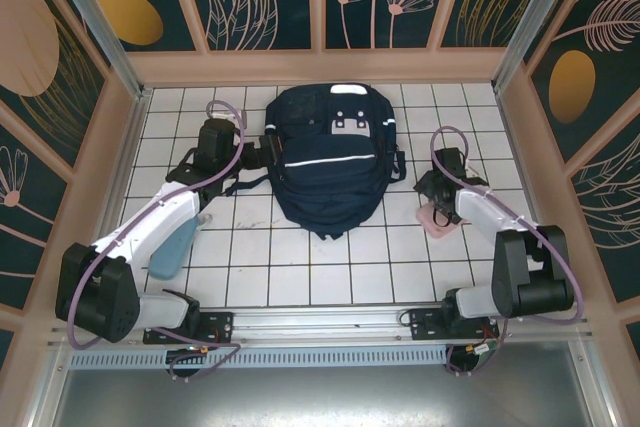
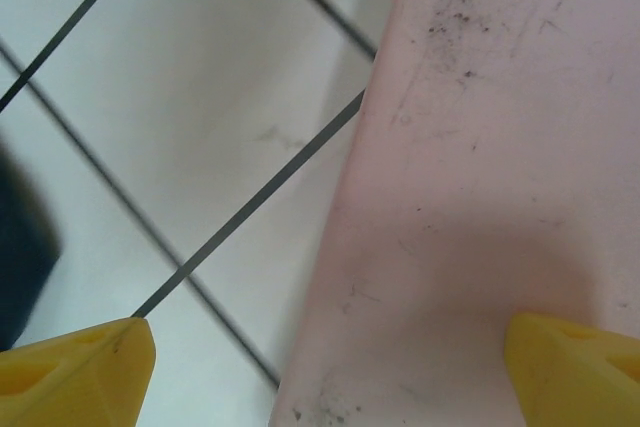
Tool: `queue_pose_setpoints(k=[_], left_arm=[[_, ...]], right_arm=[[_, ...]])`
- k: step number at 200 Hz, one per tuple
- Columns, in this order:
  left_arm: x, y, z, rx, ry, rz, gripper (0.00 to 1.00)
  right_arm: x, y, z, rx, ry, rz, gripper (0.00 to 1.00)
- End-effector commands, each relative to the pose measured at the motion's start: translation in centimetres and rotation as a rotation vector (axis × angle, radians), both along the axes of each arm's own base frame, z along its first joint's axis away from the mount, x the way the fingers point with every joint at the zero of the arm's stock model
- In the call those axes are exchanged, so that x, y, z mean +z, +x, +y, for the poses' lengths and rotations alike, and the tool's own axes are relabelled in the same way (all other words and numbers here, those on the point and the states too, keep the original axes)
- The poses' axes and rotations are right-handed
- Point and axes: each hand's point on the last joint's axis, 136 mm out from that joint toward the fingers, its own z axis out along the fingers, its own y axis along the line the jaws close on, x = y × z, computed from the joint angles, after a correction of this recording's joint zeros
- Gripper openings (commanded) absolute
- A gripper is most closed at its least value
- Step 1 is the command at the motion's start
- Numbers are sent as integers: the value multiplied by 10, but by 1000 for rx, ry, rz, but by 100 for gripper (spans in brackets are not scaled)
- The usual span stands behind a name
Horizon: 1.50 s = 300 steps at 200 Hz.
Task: Pack books, pencil case, and school supplies into a backpack
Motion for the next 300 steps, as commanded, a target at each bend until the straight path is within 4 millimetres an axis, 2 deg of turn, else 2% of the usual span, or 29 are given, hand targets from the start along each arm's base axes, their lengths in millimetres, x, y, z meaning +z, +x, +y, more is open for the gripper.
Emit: queue_pose_setpoints(k=[1,13,21,36,52,68,94,112,140,167,201,224,242,259,300], left_arm=[[23,5,-13,-44,-48,-32,99],[25,4,-19,-73,-66,-32,99],[26,3,-22,-88,-79,-30,98],[28,3,-29,-113,-103,-24,99],[30,2,-38,-143,-125,-13,99],[30,0,-50,-177,-138,-2,98],[30,-2,-68,-215,-142,6,98],[29,-4,-82,-246,-145,12,99],[29,-8,-106,-297,-175,27,98],[24,-16,-131,-366,-211,54,98],[19,-27,-158,-428,-231,85,97],[14,-35,-172,-458,-236,105,97],[12,-41,-182,-474,-240,119,96],[8,-47,-191,-487,-241,138,96],[-2,-61,-215,-509,-244,193,87]], right_arm=[[30,-6,4,-13,47,-26,91],[42,-5,-12,-45,35,-57,92],[42,-5,-25,-70,54,-64,92],[30,-5,-52,-120,86,-45,91],[18,-4,-78,-157,18,0,94],[7,4,-87,-143,-5,42,96],[-11,15,-87,-116,3,84,98],[-19,20,-79,-81,30,87,98],[-21,23,-62,-17,57,76,91],[-26,20,-31,92,92,96,87],[-36,0,13,240,95,158,84],[-41,-22,44,332,133,190,80],[-43,-40,60,382,135,224,80],[-37,-46,65,400,133,220,80],[8,-26,66,366,173,70,92]])
